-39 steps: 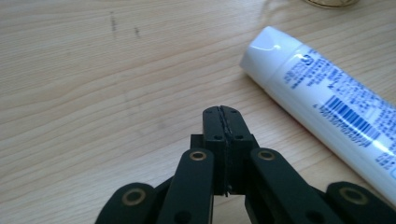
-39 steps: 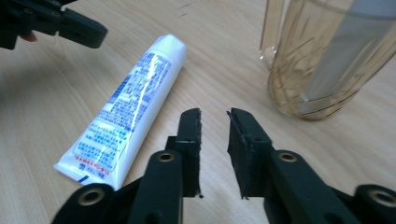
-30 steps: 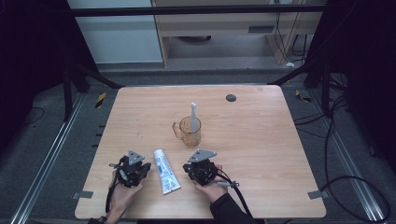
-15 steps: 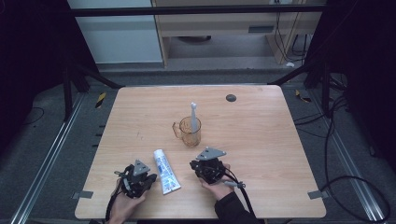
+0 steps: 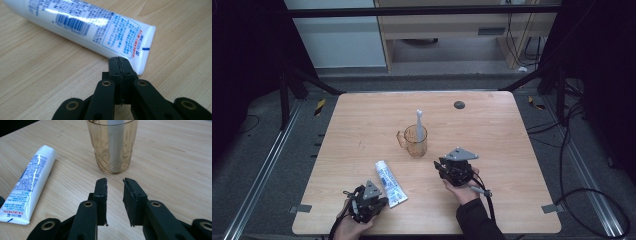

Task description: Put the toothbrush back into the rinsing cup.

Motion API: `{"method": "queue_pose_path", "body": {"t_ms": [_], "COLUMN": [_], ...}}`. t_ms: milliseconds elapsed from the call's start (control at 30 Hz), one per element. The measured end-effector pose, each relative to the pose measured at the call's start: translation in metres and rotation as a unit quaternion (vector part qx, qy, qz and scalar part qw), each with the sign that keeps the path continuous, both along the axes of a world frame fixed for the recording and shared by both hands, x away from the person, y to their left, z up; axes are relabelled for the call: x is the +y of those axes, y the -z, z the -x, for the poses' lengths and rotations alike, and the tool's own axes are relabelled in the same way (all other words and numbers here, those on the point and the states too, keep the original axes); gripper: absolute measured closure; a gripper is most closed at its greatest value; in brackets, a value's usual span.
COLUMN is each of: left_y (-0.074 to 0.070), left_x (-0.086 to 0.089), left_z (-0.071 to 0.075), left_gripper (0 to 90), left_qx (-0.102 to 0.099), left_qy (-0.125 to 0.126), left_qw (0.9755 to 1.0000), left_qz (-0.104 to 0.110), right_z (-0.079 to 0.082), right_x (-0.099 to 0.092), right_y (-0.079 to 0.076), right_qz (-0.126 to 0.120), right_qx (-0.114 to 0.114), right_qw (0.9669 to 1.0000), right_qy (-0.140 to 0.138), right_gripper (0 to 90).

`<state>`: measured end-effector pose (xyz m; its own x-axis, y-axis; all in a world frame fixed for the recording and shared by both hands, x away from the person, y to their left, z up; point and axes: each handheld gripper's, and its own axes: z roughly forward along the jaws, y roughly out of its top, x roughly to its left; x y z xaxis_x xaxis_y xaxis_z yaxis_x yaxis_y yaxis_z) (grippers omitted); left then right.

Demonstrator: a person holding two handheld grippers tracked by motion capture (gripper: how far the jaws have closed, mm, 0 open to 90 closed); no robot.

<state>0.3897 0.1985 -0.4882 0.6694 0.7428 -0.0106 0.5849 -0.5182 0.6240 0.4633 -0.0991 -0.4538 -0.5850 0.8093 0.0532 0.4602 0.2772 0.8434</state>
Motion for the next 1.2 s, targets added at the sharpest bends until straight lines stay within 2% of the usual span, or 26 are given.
{"method": "queue_pose_path", "body": {"t_ms": [200, 367, 467, 667, 967, 1200], "left_y": [0.000, 0.001, 0.001, 0.001, 0.003, 0.003], "left_x": [-0.009, -0.017, -0.020, -0.028, -0.041, -0.049], "left_z": [0.000, -0.001, -0.003, -0.008, -0.019, -0.027], "left_gripper": [89.5, 89.5, 89.5, 89.5, 89.5, 89.5], "left_qx": [-0.004, -0.007, -0.008, -0.018, -0.022, -0.028], "left_qy": [0.014, 0.024, 0.028, 0.031, 0.031, 0.029], "left_qw": [0.9999, 0.9997, 0.9996, 0.9993, 0.9993, 0.9992], "left_qz": [-0.003, -0.004, -0.003, -0.004, 0.000, 0.000], "right_z": [-0.005, -0.005, -0.003, 0.001, 0.011, 0.015], "right_x": [-0.020, -0.035, -0.048, -0.075, -0.114, -0.128], "right_y": [-0.002, -0.003, -0.003, -0.001, 0.003, 0.008], "right_qz": [-0.012, 0.005, 0.008, 0.017, 0.023, 0.017], "right_qx": [0.011, 0.008, 0.008, 0.008, 0.014, 0.019], "right_qw": [0.9997, 0.9995, 0.9990, 0.9977, 0.9945, 0.9923], "right_qy": [0.020, 0.032, 0.044, 0.065, 0.102, 0.121], "right_gripper": [77.7, 81.5, 82.3, 82.5, 84.0, 85.1]}}
